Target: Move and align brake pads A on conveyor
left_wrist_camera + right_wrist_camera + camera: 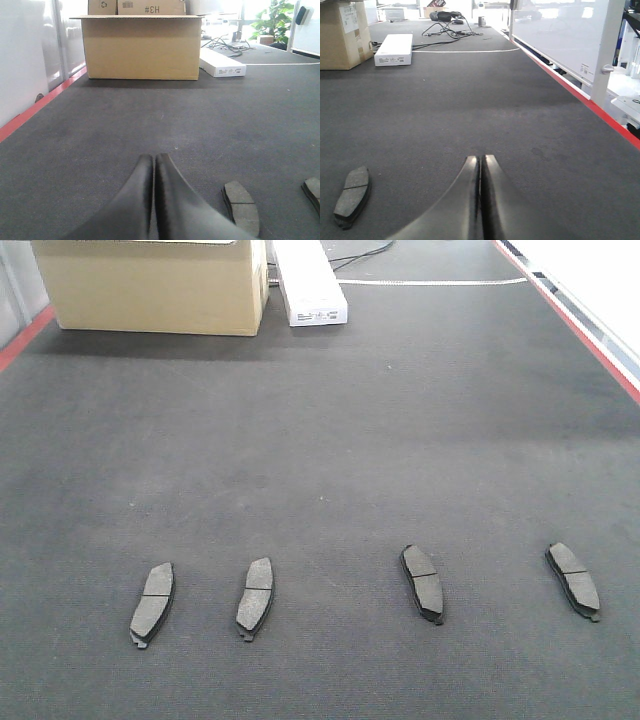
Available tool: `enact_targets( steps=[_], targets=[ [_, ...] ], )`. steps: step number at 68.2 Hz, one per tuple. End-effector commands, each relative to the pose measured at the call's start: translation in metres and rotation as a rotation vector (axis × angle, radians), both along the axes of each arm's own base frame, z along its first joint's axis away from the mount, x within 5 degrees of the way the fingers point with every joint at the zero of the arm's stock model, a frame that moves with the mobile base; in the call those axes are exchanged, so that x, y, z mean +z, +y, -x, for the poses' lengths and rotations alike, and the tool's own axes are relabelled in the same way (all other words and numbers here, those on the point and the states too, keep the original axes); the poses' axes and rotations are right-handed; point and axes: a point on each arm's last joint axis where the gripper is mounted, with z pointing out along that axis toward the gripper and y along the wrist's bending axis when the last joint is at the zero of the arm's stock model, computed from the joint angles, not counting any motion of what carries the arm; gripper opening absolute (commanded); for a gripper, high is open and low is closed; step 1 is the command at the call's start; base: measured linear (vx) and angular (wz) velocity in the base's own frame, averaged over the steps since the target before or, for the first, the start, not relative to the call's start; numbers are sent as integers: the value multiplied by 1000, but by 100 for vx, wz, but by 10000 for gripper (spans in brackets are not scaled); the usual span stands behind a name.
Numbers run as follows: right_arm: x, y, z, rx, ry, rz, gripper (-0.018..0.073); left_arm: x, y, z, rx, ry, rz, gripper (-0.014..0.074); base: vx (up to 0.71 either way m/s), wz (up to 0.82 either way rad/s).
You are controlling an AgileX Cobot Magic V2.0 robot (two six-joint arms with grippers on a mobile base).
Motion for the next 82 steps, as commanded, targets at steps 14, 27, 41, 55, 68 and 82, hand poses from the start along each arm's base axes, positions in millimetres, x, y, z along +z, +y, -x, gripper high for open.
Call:
enact_targets(
  steps=[14, 27, 41, 55, 68, 82],
  targets=[
    [4, 10, 6, 165, -171, 58, -11, 3, 0, 0, 2, -81, 8, -6, 0, 0],
    [4, 11, 6, 171, -169, 37, -11, 2, 0, 0, 2, -79, 8, -6, 0, 0],
    [4, 10, 6, 167, -169, -14, -11, 2, 0, 0, 2, -79, 8, -6, 0, 0],
    [4, 10, 6, 167, -167, -64, -11, 2, 0, 0, 2, -79, 8, -6, 0, 0],
    [4, 10, 6, 167, -167, -84, -11, 2, 0, 0, 2, -79, 8, -6, 0, 0],
    [4, 10, 6, 167, -166, -90, -11, 2, 0, 0, 2, -79, 8, -6, 0, 0]
  ],
)
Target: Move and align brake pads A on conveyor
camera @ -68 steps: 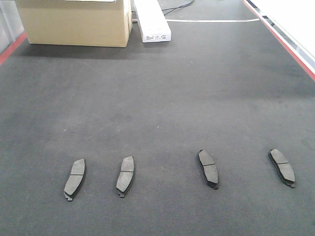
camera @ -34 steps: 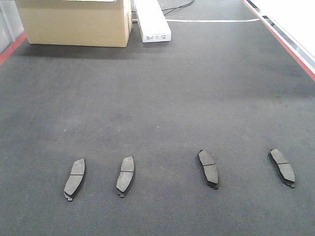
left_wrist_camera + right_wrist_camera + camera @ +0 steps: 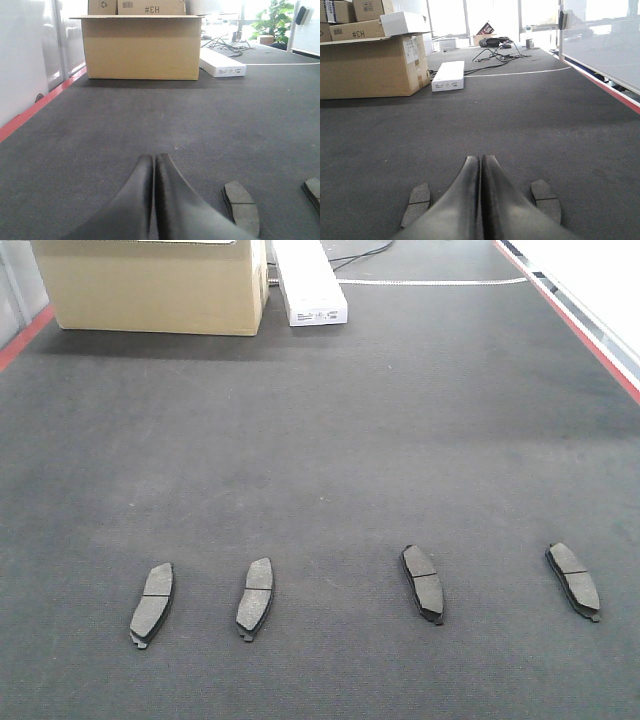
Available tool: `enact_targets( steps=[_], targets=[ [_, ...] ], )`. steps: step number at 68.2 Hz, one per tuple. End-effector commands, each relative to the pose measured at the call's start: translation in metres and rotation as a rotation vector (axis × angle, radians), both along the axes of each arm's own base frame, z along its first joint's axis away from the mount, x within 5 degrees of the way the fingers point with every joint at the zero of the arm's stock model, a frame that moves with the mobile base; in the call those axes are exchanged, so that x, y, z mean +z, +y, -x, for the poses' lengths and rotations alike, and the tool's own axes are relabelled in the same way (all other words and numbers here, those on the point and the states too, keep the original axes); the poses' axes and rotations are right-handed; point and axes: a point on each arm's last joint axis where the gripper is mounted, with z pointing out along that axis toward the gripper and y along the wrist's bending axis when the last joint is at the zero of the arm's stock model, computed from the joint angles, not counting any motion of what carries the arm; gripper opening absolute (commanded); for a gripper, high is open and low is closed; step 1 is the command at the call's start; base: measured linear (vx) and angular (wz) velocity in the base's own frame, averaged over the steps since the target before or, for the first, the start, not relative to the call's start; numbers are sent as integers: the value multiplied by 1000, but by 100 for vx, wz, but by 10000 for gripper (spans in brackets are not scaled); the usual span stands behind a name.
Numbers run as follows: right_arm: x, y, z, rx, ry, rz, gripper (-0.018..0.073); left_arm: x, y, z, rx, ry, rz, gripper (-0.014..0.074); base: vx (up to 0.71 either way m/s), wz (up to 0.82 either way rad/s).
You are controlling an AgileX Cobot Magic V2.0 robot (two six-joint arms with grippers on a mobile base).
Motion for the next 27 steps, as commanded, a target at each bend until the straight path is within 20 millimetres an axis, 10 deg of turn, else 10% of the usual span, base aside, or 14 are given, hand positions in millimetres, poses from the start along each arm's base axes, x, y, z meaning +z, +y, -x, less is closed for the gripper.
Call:
enact_targets(
  steps=[1, 27],
  targets=[
    [3, 1, 1, 5, -71, 1, -11, 2, 0, 0, 2, -79, 8, -6, 0, 0],
    [3, 1, 1, 5, -70, 1, -11, 2, 0, 0, 2, -79, 8, -6, 0, 0]
  ],
)
